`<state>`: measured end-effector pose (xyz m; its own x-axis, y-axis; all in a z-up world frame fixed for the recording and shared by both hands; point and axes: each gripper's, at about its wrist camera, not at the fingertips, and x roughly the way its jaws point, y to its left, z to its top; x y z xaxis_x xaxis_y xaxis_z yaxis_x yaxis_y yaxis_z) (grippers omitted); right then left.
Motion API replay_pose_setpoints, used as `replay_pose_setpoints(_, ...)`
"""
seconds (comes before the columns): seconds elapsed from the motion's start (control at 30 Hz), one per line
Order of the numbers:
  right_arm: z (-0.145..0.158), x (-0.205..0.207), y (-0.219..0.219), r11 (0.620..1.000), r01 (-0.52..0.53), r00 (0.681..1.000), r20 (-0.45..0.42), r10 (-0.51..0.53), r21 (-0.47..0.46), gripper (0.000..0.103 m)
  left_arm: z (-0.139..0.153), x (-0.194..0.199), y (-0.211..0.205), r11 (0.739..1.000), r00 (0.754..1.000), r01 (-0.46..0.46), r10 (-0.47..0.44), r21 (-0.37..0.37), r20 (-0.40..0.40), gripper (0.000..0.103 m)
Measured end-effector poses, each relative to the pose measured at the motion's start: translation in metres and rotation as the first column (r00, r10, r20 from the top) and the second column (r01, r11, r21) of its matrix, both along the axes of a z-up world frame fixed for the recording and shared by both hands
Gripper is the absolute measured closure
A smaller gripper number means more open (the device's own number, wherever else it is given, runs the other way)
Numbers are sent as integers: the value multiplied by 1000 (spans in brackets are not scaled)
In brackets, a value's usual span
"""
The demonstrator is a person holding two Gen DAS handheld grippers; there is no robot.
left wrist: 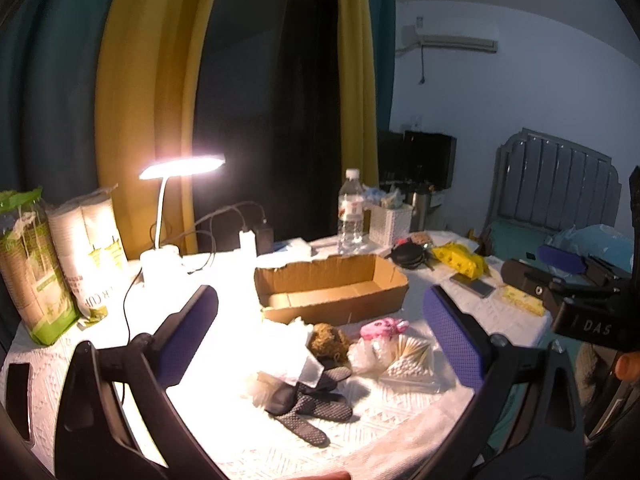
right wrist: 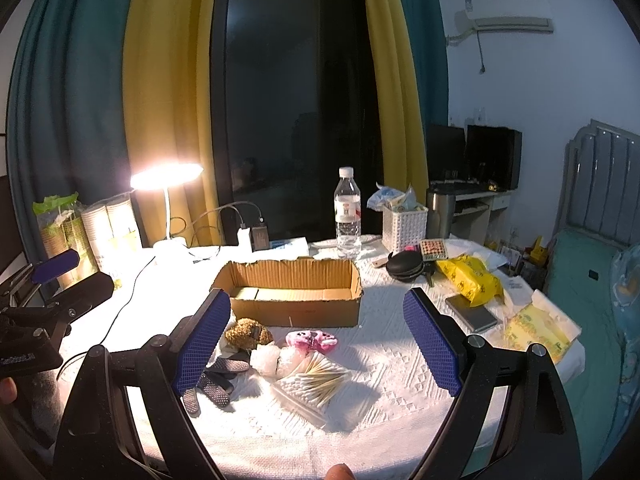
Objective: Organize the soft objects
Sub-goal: 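Grasp the white paper towel with the left tool while the right tool grasps the cotton-swab bag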
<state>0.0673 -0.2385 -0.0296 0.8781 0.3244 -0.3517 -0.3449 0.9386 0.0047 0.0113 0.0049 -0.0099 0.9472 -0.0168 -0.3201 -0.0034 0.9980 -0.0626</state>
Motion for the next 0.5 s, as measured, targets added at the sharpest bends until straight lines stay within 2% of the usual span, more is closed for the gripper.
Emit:
replay_pose_setpoints(0.23,-28,32,7,1000,-8,994,-106,6,-18,13,-31,33,11,1000,994,-31,31,2,-108,1)
replay_pose_setpoints(0.5,-66,72,9,999,4,974,-228,-13,-38,13,-77,80,22,999,968,-41,47,32,-247,1)
